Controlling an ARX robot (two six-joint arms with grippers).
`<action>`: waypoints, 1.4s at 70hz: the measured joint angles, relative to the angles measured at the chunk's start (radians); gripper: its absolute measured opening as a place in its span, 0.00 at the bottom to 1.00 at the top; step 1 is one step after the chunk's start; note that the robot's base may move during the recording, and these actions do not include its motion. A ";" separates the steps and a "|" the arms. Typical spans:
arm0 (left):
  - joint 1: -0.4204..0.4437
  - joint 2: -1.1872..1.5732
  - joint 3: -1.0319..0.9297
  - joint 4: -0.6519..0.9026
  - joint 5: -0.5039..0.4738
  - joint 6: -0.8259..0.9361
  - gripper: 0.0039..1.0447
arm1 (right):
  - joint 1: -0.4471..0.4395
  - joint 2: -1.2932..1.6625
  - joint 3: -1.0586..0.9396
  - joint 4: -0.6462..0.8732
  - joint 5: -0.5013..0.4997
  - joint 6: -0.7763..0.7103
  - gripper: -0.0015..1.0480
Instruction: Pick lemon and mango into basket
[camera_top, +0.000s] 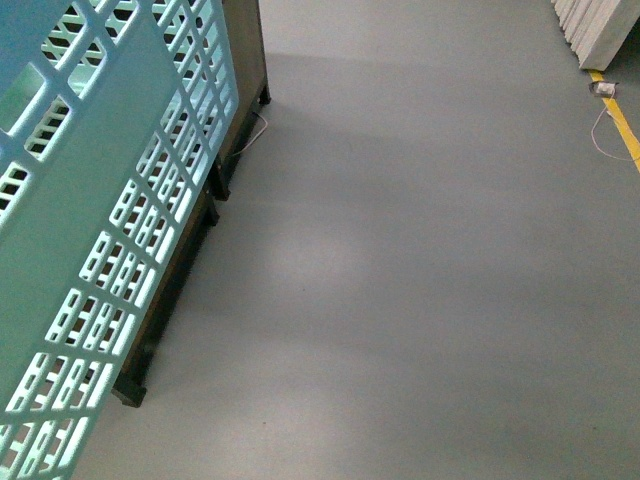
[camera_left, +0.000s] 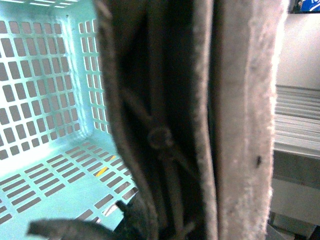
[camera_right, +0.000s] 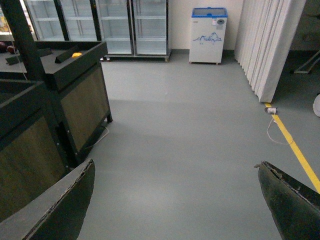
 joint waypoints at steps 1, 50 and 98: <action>0.000 0.000 0.000 0.000 0.000 0.000 0.14 | 0.000 0.000 0.000 0.000 0.001 0.000 0.92; 0.000 -0.001 0.001 0.000 -0.005 -0.004 0.13 | 0.000 0.000 0.000 0.000 0.003 0.000 0.92; 0.000 0.000 0.001 0.000 0.000 -0.003 0.13 | 0.000 0.001 0.000 0.001 0.002 0.000 0.92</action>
